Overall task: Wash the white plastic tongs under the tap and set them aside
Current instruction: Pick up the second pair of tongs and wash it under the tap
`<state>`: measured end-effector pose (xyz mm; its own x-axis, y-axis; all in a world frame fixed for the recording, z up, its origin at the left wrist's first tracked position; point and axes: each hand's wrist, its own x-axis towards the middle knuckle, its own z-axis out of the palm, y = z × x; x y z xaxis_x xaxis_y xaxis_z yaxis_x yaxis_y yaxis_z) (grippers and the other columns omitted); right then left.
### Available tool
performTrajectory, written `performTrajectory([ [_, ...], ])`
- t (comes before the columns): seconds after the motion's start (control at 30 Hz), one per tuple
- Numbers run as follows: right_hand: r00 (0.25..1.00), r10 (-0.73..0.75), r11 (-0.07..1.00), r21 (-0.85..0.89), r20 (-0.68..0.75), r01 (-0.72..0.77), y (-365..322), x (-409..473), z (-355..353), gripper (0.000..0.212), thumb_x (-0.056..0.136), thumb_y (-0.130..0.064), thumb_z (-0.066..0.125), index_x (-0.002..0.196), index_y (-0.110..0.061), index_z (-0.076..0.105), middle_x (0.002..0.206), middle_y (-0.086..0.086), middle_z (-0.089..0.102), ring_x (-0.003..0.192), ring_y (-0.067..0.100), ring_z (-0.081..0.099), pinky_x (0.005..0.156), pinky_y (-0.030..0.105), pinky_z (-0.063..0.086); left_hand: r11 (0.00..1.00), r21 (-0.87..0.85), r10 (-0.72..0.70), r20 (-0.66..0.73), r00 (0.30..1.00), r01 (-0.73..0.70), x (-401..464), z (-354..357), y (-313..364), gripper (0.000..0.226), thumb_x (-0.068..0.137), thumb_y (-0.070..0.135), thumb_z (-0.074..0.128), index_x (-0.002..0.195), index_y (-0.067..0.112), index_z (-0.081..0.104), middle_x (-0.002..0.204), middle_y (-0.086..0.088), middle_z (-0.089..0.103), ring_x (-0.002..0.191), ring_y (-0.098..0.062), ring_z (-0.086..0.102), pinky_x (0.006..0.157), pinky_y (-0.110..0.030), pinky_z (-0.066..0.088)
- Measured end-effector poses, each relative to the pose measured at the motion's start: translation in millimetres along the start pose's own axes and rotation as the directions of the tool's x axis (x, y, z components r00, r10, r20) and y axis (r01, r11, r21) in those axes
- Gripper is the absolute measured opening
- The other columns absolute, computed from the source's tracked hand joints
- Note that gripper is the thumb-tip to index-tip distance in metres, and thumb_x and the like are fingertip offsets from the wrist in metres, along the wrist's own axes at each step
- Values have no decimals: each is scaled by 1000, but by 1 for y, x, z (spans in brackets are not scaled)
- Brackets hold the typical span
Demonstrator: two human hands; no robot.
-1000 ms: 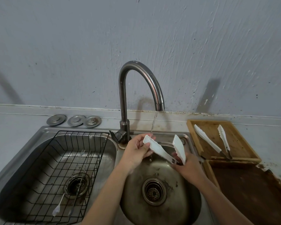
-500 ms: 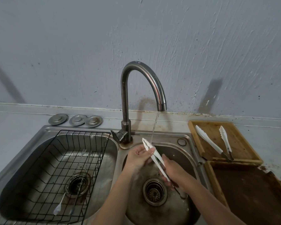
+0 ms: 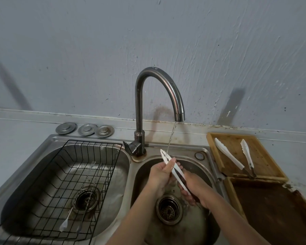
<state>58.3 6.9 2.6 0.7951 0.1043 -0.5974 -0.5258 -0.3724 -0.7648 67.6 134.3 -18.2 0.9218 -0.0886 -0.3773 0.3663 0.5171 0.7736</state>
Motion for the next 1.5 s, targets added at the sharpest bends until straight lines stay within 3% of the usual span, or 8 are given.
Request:
performTrajectory([
  [0.43, 986, 23, 1000, -5, 167, -23, -12, -14, -2, 53, 96, -47, 33, 79, -7, 64, 54, 3, 58, 39, 13, 50, 37, 23, 40, 973, -226, -2, -226, 974, -50, 24, -15, 19, 19, 84, 18, 66, 82, -1, 64, 70, -13, 75, 65, -19, 73, 57, -31, 57],
  [0.6, 911, -257, 951, 250, 323, 180, -32, -36, -35, 36, 84, -26, 61, 117, -13, 58, 113, 24, 63, 94, 37, 67, 68, 39, 58, 886, -462, -225, -340, 913, 46, 28, -33, 5, 40, 91, 30, 55, 111, -5, 56, 80, -17, 68, 57, -21, 70, 50, -29, 58],
  [0.77, 772, -626, 772, -54, 110, 634, -55, -41, -28, 19, 87, -24, 60, 105, -17, 62, 102, 5, 67, 77, 18, 72, 66, 24, 58, 709, -704, -366, -307, 879, 49, 22, -22, -14, 38, 97, 14, 46, 125, -11, 45, 80, -24, 53, 60, -36, 59, 29, -35, 49],
  [0.93, 552, -831, 544, -298, -67, 784, -74, -22, 3, 26, 89, -26, 60, 113, -17, 63, 81, -14, 66, 58, 2, 66, 54, 18, 56, 455, -881, -508, -140, 850, 128, 10, -10, -21, 40, 97, 15, 46, 128, -9, 44, 122, -24, 56, 110, -36, 59, 88, -39, 54],
  [1.1, 373, -914, 405, -332, -159, 852, -81, -16, 3, 26, 86, -22, 62, 112, -29, 62, 83, -26, 64, 79, -6, 64, 65, 6, 50, 372, -917, -532, -82, 843, 146, 9, -8, -14, 35, 96, 12, 47, 124, -9, 46, 87, -32, 54, 106, -36, 61, 89, -39, 53],
  [1.27, 382, -924, 316, -592, -15, 741, -85, -22, -5, 14, 86, -25, 60, 99, -20, 64, 82, -19, 56, 78, 0, 56, 71, 12, 47, 473, -864, -522, -119, 844, 171, 6, -10, -13, 37, 97, 14, 46, 124, -12, 44, 80, -32, 51, 86, -38, 68, 70, -36, 58],
  [1.37, 371, -887, -108, -905, 275, 411, -81, -25, -16, 26, 93, -32, 42, 98, -17, 62, 92, -4, 63, 87, 14, 54, 84, 34, 47, 653, -750, -445, -266, 855, 107, 6, -19, -5, 41, 98, 14, 41, 130, -11, 37, 100, -33, 52, 90, -41, 60, 73, -41, 55],
  [1.5, 582, -718, -396, -912, 380, 107, -70, -21, -8, 64, 88, -60, 29, 113, -9, 58, 105, 13, 66, 102, 31, 56, 94, 46, 37, 840, -540, -320, -396, 861, 63, 13, -34, 9, 37, 99, 8, 34, 130, -10, 40, 126, -29, 50, 110, -40, 56, 73, -41, 55],
])
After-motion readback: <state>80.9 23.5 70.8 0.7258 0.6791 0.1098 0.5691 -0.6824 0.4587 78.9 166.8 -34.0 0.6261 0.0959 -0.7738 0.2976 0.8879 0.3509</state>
